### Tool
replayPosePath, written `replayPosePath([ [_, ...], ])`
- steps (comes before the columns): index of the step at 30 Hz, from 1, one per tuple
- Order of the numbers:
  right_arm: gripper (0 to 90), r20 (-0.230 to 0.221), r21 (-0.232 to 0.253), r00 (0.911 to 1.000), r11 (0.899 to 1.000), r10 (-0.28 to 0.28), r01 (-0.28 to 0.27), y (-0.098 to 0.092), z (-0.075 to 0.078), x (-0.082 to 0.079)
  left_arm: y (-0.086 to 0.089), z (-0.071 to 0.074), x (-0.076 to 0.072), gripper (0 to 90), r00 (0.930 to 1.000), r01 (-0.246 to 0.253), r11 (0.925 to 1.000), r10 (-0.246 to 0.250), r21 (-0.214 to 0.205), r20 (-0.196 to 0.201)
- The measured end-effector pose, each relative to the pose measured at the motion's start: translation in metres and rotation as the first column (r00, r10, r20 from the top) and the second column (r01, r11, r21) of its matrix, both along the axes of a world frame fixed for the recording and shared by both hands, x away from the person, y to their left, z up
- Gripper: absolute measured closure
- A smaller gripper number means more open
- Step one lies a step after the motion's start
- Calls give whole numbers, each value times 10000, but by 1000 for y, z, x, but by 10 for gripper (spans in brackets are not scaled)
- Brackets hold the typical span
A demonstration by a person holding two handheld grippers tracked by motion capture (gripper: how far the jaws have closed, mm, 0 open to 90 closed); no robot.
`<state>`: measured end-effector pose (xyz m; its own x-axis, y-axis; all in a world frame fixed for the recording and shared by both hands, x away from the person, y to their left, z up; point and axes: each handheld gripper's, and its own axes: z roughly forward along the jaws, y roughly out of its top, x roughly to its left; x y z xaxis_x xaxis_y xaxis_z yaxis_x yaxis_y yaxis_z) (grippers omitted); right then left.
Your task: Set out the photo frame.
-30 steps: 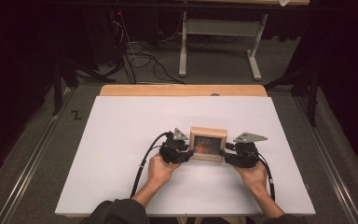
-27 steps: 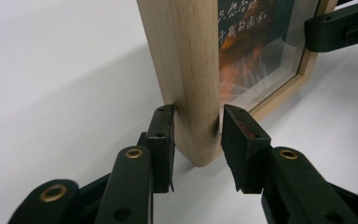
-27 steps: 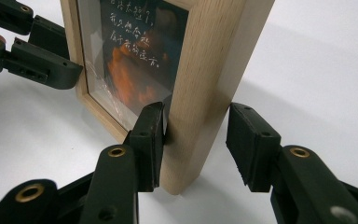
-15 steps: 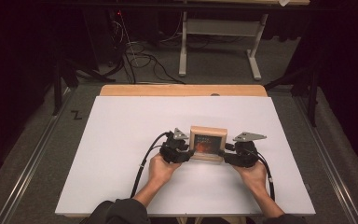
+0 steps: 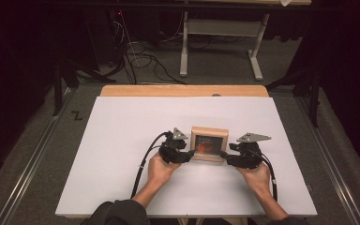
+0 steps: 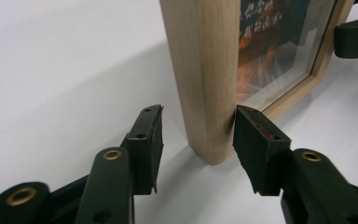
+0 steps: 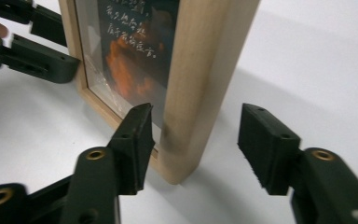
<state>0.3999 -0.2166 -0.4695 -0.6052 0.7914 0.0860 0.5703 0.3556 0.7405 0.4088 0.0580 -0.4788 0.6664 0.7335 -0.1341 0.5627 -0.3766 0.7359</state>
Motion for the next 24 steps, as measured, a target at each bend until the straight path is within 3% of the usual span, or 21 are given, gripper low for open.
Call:
replayPosePath([
  [4,407,599,-371,9979,9990,-233,255,-2,4,-6,7,8,-5,487,9998,-90,9999,92,-146,159],
  [8,403,799,-439,9965,9986,-250,285,-5,9,-13,13,14,-9,470,9996,-98,9990,109,-439,262],
  [18,382,904,-53,9954,9995,-312,318,-25,22,-29,18,24,-22,456,9990,158,9974,-128,-702,431],
  [24,372,834,332,9949,9980,-561,535,-38,23,-38,20,20,-30,450,9995,198,9977,-181,-654,259],
])
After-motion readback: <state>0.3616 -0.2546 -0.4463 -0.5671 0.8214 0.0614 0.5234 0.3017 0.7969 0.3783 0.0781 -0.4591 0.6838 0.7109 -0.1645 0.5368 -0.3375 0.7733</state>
